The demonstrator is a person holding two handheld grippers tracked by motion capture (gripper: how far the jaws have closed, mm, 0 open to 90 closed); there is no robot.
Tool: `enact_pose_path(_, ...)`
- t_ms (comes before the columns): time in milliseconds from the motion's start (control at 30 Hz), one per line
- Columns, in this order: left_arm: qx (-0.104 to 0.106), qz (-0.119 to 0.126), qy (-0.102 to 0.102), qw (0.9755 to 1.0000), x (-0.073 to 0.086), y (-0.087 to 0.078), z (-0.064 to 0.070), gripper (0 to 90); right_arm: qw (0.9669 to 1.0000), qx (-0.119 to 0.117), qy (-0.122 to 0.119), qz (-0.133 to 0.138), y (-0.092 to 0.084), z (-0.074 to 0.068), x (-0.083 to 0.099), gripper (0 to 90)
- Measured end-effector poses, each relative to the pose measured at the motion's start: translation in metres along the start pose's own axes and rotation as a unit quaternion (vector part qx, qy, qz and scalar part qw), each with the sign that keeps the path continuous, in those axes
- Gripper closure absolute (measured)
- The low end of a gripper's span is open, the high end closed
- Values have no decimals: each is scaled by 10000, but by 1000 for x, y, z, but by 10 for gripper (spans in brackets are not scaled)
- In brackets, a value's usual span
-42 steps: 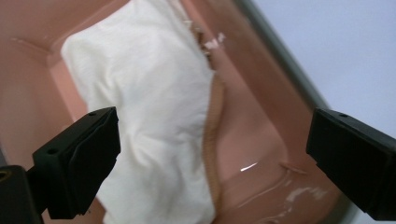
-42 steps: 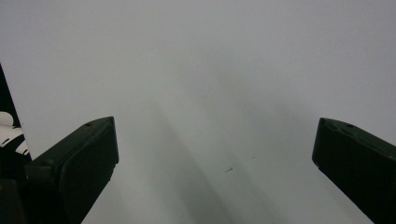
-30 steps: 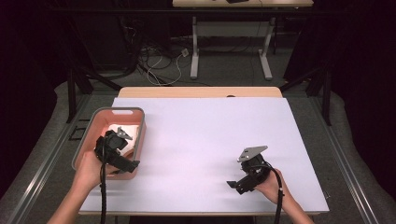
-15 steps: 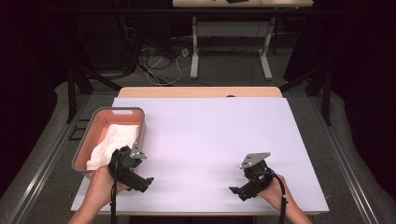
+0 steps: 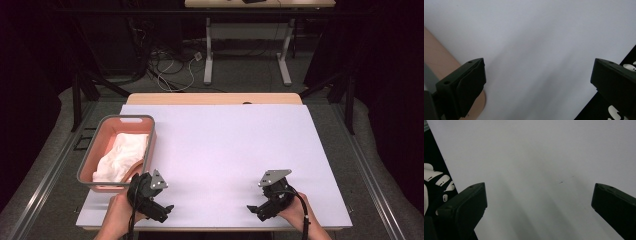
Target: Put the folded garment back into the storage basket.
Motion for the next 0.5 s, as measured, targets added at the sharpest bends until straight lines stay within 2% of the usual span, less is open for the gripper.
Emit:
enact_pose_path(233,71,27,-5,10000,6,15,4,0,10000,15,29,33,1,0,1,0)
enact_pose_path(500,36,88,30,10000,5,18,4,0,10000,21,-5,43,0,2,1,0)
Point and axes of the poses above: each handheld gripper's, and its own axes: y roughly forward along the jaws, x roughly out of its underside, z roughly to its right, the point moved 3 cm from there along y, roughly forward along the jaws, and after that the axes turned 8 degrees about x, right-handed, at the moved point
